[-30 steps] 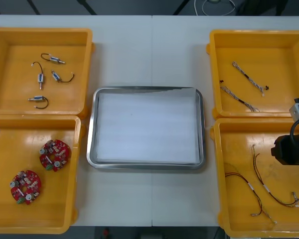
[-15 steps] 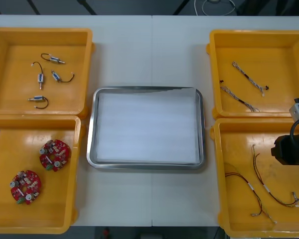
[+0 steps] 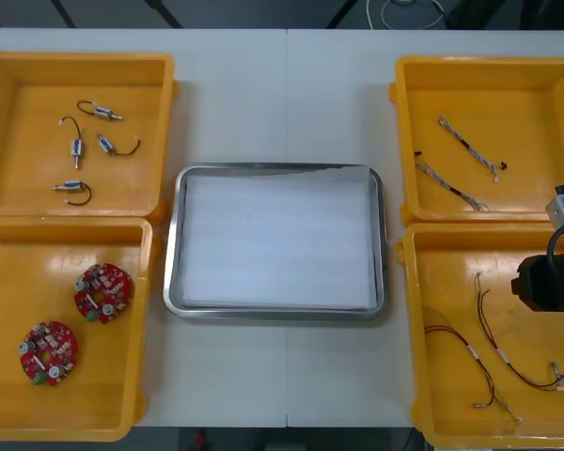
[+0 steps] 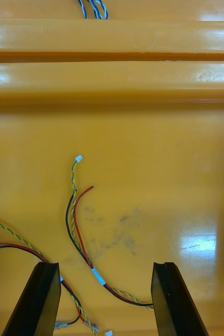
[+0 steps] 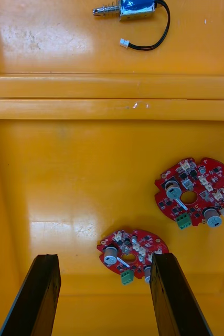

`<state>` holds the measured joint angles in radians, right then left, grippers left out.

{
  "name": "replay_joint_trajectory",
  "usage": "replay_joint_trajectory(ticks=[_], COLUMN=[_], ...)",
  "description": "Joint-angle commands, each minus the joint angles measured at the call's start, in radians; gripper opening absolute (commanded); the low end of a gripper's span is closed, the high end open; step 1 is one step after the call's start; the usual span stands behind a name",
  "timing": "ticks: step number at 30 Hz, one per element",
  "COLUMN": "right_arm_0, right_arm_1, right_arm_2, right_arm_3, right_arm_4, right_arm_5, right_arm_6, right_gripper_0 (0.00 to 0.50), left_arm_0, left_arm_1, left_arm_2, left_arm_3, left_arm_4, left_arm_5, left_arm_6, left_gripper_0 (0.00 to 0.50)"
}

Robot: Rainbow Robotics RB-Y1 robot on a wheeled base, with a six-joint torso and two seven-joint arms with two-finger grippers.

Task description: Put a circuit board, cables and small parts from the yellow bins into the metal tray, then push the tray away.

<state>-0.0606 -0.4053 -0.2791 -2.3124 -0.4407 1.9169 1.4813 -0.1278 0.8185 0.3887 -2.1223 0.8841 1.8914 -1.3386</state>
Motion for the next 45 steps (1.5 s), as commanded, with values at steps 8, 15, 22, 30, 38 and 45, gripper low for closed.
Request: replay_joint_trajectory(ticks=[8,15,22,30,38,45], right_arm_0=[0.012,0.012,0.012,0.012,0.012,-0.018], right_arm_1=[-0.001,-0.001,-0.001,-0.001,-0.001,-0.015], right_arm_2=[0.008,0.008,0.008,0.008,0.008,-0.017], right_arm_3=[-0.018,-0.018,-0.018,-0.018,-0.018,-0.038], right_arm_4=[0.007,0.007,0.007,0.007,0.007,-0.015], right_arm_5=[0.003,0.003,0.003,0.003,0.003,0.003], right_arm_6=[-0.03,-0.03,-0.03,-0.03,-0.03,-0.029], right_gripper_0=[0.5,0.5,0.5,0.5,0.5,0.5], left_arm_0=[-0.029,-0.029,-0.029,-0.029,-0.015,-0.029], left_arm_1=[-0.01,-0.01,-0.01,-0.01,-0.032,-0.035], left_arm_2=[-0.002,-0.002,-0.002,-0.002,-0.016,-0.002], left_arm_3=[-0.019,-0.019,-0.019,-0.019,-0.004,-0.015], left_arm_4=[-0.01,-0.01,-0.01,-0.01,-0.01,-0.008], left_arm_5=[0.008,0.008,0.008,0.008,0.009,0.021], left_arm_6=[0.064,0.064,0.064,0.064,0.065,0.067], left_gripper_0=[0.5,0.5,0.5,0.5,0.5,0.5])
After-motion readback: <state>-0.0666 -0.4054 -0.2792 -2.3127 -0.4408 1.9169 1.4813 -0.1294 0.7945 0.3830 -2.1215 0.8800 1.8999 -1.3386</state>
